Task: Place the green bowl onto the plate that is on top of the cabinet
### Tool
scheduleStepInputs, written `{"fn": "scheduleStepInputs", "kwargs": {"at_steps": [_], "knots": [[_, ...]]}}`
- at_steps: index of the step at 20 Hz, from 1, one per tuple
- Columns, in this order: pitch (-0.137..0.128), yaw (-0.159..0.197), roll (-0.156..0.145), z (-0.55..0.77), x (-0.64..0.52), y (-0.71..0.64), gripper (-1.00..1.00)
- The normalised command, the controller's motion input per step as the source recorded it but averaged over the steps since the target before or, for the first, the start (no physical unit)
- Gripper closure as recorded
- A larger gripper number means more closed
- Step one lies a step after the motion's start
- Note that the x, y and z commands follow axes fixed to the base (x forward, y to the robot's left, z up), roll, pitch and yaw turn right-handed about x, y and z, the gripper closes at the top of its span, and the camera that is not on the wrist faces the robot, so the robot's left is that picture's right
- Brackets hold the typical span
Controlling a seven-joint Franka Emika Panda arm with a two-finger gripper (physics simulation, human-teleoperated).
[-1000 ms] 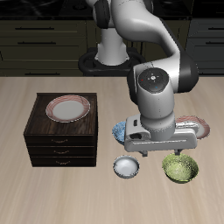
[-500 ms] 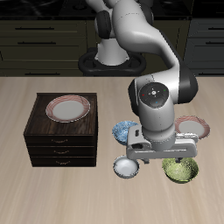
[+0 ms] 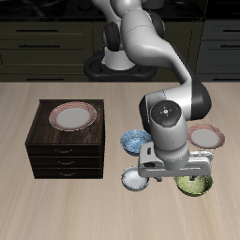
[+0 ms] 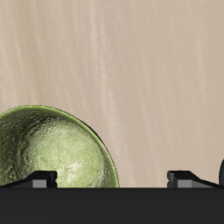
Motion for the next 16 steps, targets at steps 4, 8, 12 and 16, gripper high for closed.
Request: {"fn": "scheduleStepInputs", "kwargs": {"at_steps": [4,8,12,16], "knots": [[0.041,-0.005,0.018,-0.28,-0.01,0.08,-1.00],[0.046,-0.015,0.018,-0.32,-0.02,0.11,-1.00],[0.056,-0.006,0.055,-0.33,-0.05,0.17,-1.00],[0.006,0.017,0.015,-0.14,-0.08,0.13,1.00]]}}
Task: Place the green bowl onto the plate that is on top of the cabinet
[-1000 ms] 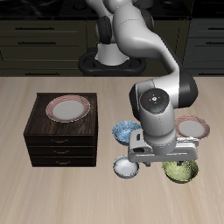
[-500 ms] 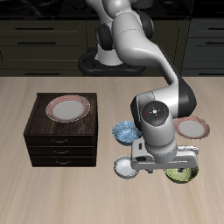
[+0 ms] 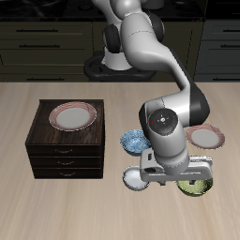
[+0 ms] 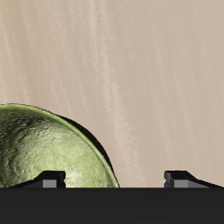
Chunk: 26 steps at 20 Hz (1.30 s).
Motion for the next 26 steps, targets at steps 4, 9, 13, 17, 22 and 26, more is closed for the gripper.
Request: {"fn": "scheduleStepInputs", "kwargs": {"at_steps": [4,9,13,17,22,26], "knots": [[-0.001,-0.010,0.010,0.04,-0.06,-0.02,1.00],[-0.012,0.001,0.005,0.08,-0.05,-0.04,1.00],[-0.011,-0.006,0.009,0.11,-0.04,-0.02,1.00],[-0.032,0.018,0.011,0.22,-0.04,0.03,1.00],[-0.047,-0.005,0.017,0.36,-0.11,0.05,1.00],[-0.075,0.026,0.020,0.49,-0.26,0.08,1.00]]}}
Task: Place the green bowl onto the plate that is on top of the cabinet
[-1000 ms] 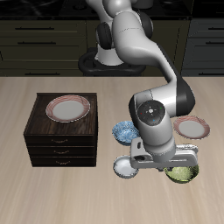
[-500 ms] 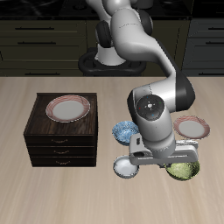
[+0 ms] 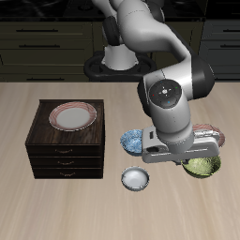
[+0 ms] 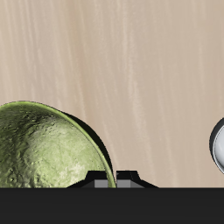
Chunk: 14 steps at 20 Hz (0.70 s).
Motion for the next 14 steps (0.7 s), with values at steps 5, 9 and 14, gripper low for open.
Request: {"fn": "scheduleStepInputs", "kwargs": {"at_steps": [5,9,14], "knots": [[-0.063,0.036,0.010,0.50,-0.22,0.01,1.00],[-0.069,0.013,-0.005,0.53,-0.22,-0.11,1.00],[-0.051,0.022,-0.025,0.43,-0.16,-0.16,1.00]]}}
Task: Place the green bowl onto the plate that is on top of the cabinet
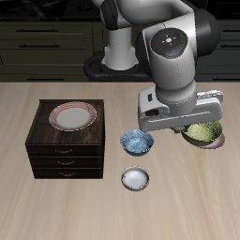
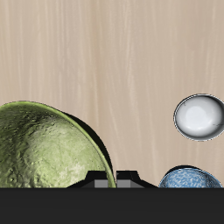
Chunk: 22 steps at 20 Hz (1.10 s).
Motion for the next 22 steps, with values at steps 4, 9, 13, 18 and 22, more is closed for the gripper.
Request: {"fn": "scheduleStepInputs", "kwargs": {"at_steps": [4,9,13,18,22], "knots": [[-0.043,-0.006,-0.015,0.49,-0.19,-0.16,1.00],[-0.063,0.023,-0.007,0.49,-0.28,-0.04,1.00],[-0.050,-0.013,-0.008,0.49,-0.29,-0.09,1.00],[-0.041,0.011,-0.004,0.41,-0.29,-0.03,1.00],[-0.042,0.004,0.012,0.29,-0.22,0.00,1.00]]}}
